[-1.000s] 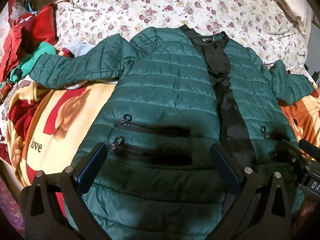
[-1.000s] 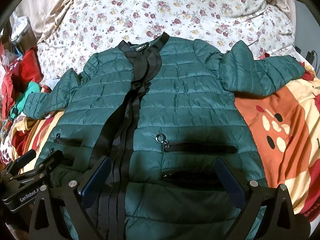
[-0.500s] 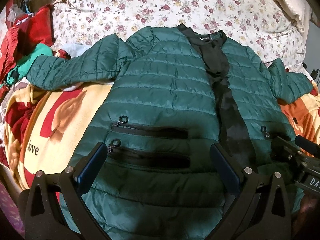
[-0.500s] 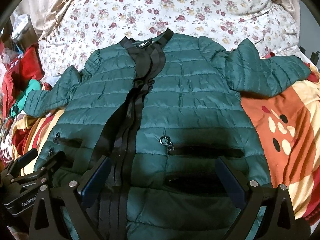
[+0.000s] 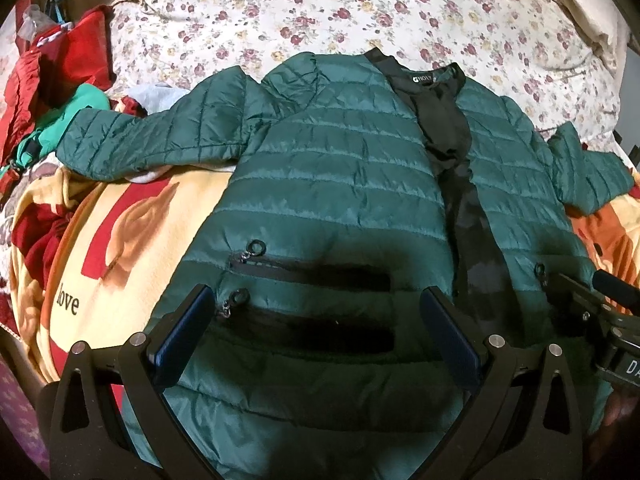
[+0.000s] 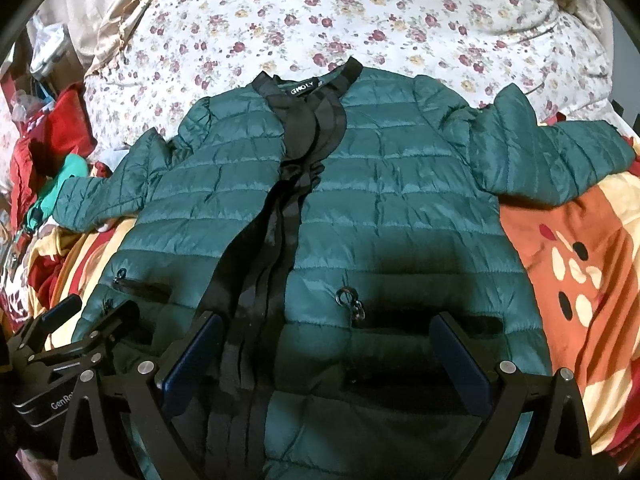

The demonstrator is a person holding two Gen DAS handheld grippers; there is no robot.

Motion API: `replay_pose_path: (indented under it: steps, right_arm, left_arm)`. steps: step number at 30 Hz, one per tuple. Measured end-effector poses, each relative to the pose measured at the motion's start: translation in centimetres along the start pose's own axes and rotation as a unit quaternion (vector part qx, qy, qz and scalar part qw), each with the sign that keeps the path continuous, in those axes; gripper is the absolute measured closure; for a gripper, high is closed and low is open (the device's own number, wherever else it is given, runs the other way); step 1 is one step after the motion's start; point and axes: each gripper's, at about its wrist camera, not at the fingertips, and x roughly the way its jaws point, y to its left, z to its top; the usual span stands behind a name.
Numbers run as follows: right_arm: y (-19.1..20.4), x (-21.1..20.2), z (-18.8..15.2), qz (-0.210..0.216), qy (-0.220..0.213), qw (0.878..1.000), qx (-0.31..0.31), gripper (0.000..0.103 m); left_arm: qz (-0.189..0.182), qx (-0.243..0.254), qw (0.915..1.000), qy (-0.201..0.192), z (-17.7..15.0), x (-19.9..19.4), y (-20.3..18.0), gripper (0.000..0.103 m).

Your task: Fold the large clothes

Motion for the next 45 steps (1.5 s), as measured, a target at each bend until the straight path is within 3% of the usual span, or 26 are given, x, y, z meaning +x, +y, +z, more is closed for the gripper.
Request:
replay_pose_path:
  steps: [26,45]
  right_arm:
    - [-0.4,0.8,2.5,-0.004,-0.012,1.0,0.008,0.0]
    - [0.7,2.6,9.1,0.004,-0.03,1.0,0.001,0.0]
  left_arm:
    - [0.01,-0.002,0.9998,-0.019,2.8,0.0,0.4,0.001]
    - [0.044,-0.021,0.9975,-0.051,9.6,1.4,2.9,0.001]
